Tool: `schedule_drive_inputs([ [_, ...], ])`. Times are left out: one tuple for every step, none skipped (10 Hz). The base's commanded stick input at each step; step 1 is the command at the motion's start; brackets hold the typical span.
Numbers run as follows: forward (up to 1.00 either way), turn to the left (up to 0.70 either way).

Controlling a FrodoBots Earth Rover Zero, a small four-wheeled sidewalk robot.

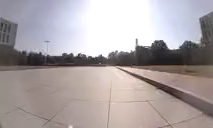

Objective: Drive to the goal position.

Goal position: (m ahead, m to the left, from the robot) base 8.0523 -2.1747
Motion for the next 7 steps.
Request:
schedule_drive_inputs([
  [1.0, 0.0],
  [1.0, 0.0],
  [1.0, 0.0],
  [1.0, 0.0],
  [1.0, 0.0],
  [1.0, 0.0],
  [1.0, 0.0],
])
